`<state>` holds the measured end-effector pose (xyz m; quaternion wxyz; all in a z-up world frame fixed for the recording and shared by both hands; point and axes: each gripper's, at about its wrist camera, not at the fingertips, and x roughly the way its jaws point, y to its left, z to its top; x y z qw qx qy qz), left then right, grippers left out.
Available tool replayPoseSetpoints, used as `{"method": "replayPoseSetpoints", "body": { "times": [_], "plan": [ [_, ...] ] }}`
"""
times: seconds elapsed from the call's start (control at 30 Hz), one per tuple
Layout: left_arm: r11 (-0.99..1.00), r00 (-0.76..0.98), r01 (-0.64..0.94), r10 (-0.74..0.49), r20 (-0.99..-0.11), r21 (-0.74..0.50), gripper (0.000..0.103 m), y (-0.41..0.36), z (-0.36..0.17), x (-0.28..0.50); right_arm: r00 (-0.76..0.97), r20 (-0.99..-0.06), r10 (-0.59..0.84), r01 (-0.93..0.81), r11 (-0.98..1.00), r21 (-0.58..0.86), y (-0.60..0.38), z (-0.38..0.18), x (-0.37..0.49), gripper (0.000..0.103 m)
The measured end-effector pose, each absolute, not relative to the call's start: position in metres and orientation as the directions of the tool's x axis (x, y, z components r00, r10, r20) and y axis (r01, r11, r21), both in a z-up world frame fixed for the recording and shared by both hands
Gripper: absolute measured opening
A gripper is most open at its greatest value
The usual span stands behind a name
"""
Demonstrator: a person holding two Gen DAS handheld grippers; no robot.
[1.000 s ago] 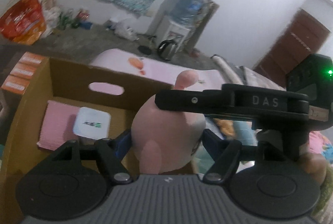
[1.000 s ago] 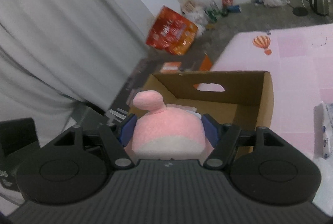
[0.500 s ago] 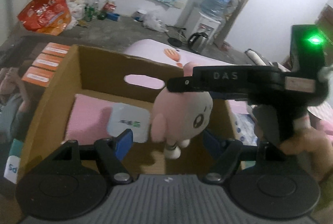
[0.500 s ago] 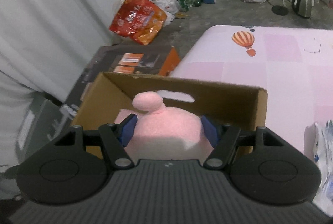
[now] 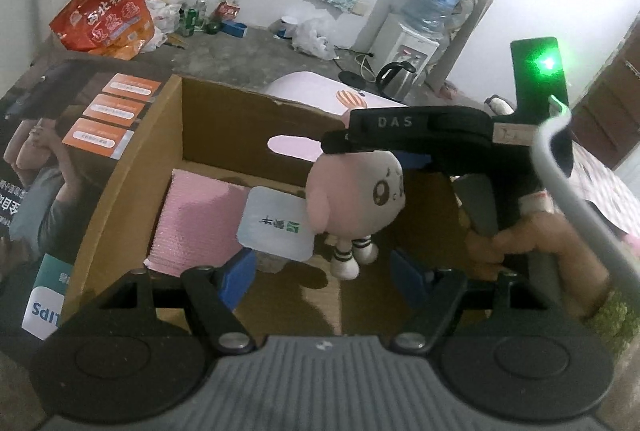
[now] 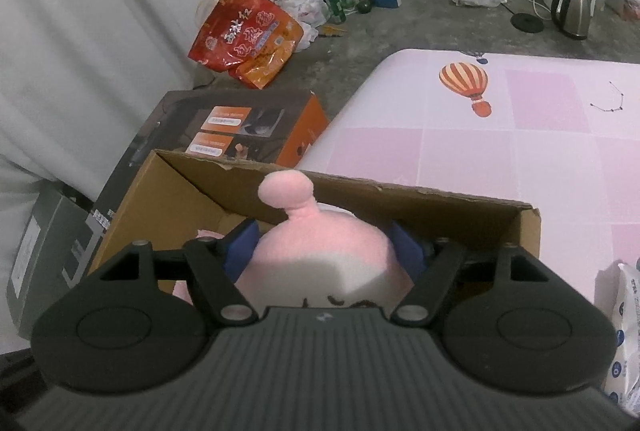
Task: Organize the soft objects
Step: 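Lower the plush into the box and open the right tool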
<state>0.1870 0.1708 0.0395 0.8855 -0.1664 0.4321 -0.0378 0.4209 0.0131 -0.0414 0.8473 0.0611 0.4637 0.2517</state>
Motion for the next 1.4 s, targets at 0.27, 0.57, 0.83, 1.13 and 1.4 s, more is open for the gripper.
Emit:
{"method": "replayPoseSetpoints", "body": {
  "times": [0.27,0.57,0.83,1.13,1.4],
  "plan": [
    [0.945,0.627,-0.077,-0.202,-0.753,-0.318,0.076,0.166,0.040,0.186,0.513,-0.750,0.417,-0.386,0.893,0.232,0.007,-0.034,0.413,0.067],
    [0.946,0.622,-0.091,-0.191,-0.760,-0.312,0.076,0.168,0.040,0.185,0.475,-0.791,0.386,-0.381,0.900,0.210,0.021,-0.048,0.423,0.068],
    [0.944,0.619,-0.094,-0.194,-0.761,-0.317,0.076,0.170,0.039,0.183,0.439,-0.816,0.376,-0.365,0.904,0.220,0.025,-0.047,0.426,0.068],
    [0.943,0.619,-0.096,-0.194,-0.762,-0.318,0.076,0.171,0.039,0.185,0.423,-0.821,0.383,-0.341,0.907,0.247,0.018,-0.045,0.425,0.076],
    [0.945,0.619,-0.095,-0.190,-0.762,-0.313,0.076,0.171,0.037,0.185,0.452,-0.777,0.438,-0.333,0.891,0.309,0.007,-0.029,0.418,0.080]
  ]
}}
